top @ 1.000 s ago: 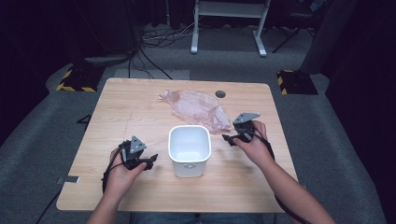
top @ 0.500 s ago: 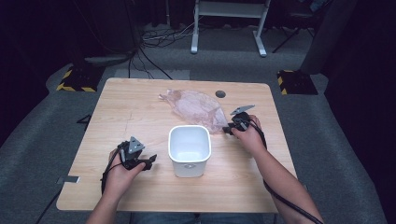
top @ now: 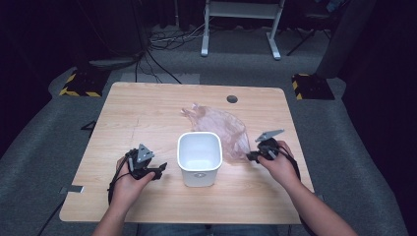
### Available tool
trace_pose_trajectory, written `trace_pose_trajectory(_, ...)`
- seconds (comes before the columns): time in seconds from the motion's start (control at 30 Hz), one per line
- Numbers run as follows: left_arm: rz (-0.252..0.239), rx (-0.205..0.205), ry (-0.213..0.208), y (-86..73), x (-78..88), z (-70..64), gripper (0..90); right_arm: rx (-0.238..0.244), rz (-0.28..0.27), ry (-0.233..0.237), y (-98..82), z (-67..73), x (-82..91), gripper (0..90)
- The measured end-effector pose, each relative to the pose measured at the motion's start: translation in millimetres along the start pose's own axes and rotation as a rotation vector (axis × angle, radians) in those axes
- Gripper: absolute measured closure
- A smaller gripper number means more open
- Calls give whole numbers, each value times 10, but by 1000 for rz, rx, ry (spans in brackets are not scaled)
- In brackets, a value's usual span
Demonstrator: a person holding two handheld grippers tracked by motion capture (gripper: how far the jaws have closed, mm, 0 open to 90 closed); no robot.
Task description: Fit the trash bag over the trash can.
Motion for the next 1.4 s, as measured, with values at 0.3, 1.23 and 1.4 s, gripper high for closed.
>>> trace_pose_trajectory(0.3,4,-4,-13,19,-18,-53,296,-58,68,-4,-616,240,464,459)
trace_pose_trajectory(1.23,19,-23,-10,-10,-32,-66,297,135,133,-2,650,52,-604,168)
trace_pose_trajectory(1.4,20,-24,-7,-12,-45,-82,297,129,206,-9,543,76,-618,141)
Point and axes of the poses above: each handheld gripper's, and its own axes: x roughly backward along the jaws, y roughly out of its top, z roughly to its left, the point moved 4 cm from there along -x, roughly forward along the jaws, and after that the axes turned 7 degrees about -y, right-handed, at the moved point
